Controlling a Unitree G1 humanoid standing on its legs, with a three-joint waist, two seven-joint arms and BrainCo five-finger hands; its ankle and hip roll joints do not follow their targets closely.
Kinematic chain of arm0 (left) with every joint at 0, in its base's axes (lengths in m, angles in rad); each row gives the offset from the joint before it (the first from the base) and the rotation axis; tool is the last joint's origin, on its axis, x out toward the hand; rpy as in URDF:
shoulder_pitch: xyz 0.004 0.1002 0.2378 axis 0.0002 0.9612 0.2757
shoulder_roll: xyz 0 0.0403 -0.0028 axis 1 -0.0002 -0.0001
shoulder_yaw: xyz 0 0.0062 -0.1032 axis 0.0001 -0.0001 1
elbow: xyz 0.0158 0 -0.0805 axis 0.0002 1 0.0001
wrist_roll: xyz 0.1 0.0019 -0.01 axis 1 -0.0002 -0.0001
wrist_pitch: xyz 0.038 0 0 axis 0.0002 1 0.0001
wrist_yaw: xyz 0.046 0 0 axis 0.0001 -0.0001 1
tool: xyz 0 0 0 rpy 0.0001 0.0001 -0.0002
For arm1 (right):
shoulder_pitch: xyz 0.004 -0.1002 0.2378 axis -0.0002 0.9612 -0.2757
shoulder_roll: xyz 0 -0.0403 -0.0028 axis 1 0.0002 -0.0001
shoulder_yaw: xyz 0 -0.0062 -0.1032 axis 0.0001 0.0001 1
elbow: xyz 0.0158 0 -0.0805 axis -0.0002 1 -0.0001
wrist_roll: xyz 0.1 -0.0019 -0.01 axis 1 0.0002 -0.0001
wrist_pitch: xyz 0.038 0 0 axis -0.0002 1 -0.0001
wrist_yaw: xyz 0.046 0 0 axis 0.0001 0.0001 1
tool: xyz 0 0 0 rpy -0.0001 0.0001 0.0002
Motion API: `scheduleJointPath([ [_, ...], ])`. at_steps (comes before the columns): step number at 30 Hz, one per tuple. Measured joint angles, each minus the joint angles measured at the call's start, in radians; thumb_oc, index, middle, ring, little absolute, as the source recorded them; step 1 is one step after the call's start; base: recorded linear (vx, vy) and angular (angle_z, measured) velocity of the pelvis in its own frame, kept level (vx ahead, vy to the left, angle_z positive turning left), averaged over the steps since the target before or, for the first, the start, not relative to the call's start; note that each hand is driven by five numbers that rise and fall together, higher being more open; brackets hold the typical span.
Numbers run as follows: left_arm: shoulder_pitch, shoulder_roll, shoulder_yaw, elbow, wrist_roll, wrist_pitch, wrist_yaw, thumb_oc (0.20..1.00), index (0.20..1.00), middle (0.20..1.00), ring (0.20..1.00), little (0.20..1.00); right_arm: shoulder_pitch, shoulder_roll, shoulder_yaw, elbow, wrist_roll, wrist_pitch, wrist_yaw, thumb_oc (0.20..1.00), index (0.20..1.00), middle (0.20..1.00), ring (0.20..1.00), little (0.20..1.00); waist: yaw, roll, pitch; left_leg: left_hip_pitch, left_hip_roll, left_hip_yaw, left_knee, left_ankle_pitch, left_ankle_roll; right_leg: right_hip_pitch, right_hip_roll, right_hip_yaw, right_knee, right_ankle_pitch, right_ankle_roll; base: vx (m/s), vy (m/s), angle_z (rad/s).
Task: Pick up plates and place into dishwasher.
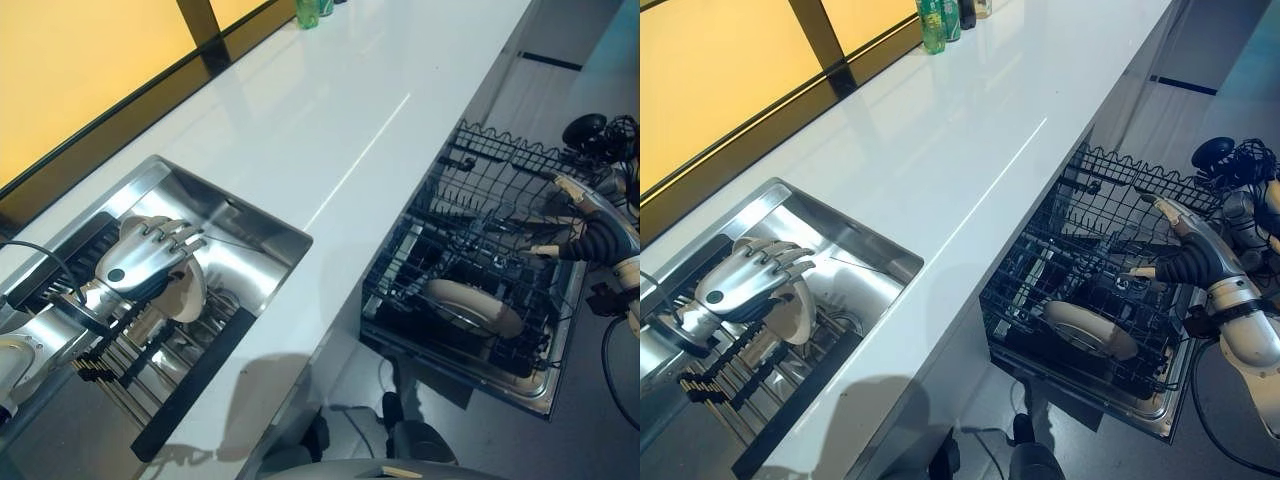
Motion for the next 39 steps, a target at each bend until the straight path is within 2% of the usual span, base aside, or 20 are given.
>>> scheduleJointPath([
  [9,-0.007,0.000,0.000,0.006,0.038,0.000,0.029,0.200,0.200,0.200,0.200,0.200,-0.002,0.000,0.001,0.006,0.000,0.000,0.000,1.000,1.000,1.000,1.000,1.000,0.001,0.015,0.008,0.000,-0.002,-0.001,0.004,0.000,0.000,0.001,-0.003,0.000,0.004,0.000,0.001,0.00,0.000,0.00],
  [22,-0.007,-0.006,0.000,0.012,0.037,0.004,0.030,0.200,0.200,0.200,0.200,0.200,-0.002,0.000,0.001,0.006,-0.001,0.000,0.000,1.000,1.000,1.000,1.000,1.000,0.003,0.015,0.008,0.000,-0.002,-0.003,0.008,0.000,0.000,0.000,-0.006,-0.002,0.009,-0.001,0.002,0.00,0.000,0.00],
  [27,0.002,-0.014,0.008,0.029,0.031,0.024,0.062,0.200,0.200,0.200,0.200,0.200,-0.002,0.000,0.001,0.006,-0.001,-0.012,-0.020,1.000,1.000,1.000,1.000,1.000,0.005,0.015,0.008,0.000,0.000,-0.005,0.009,0.000,0.000,0.002,-0.007,-0.004,0.009,0.000,0.002,-0.01,-0.004,0.01],
  [30,0.034,-0.052,0.080,0.031,0.031,0.040,0.089,0.200,0.200,0.200,0.200,0.200,-0.002,0.000,-0.001,0.005,-0.001,-0.015,-0.022,1.000,1.000,1.000,1.000,1.000,0.007,0.015,0.007,0.000,0.001,-0.010,0.009,0.000,0.000,0.007,-0.008,-0.011,0.007,-0.001,0.002,-0.03,-0.017,0.06],
  [39,0.089,-0.094,0.274,0.021,-0.003,0.104,0.164,0.200,0.200,0.200,0.200,0.200,-0.008,0.002,-0.010,-0.014,-0.001,-0.018,-0.032,1.000,1.000,1.000,1.000,1.000,0.033,0.008,-0.014,0.001,0.003,-0.038,0.008,0.000,0.000,0.029,-0.011,-0.041,-0.006,0.002,-0.003,-0.05,-0.019,0.10],
])
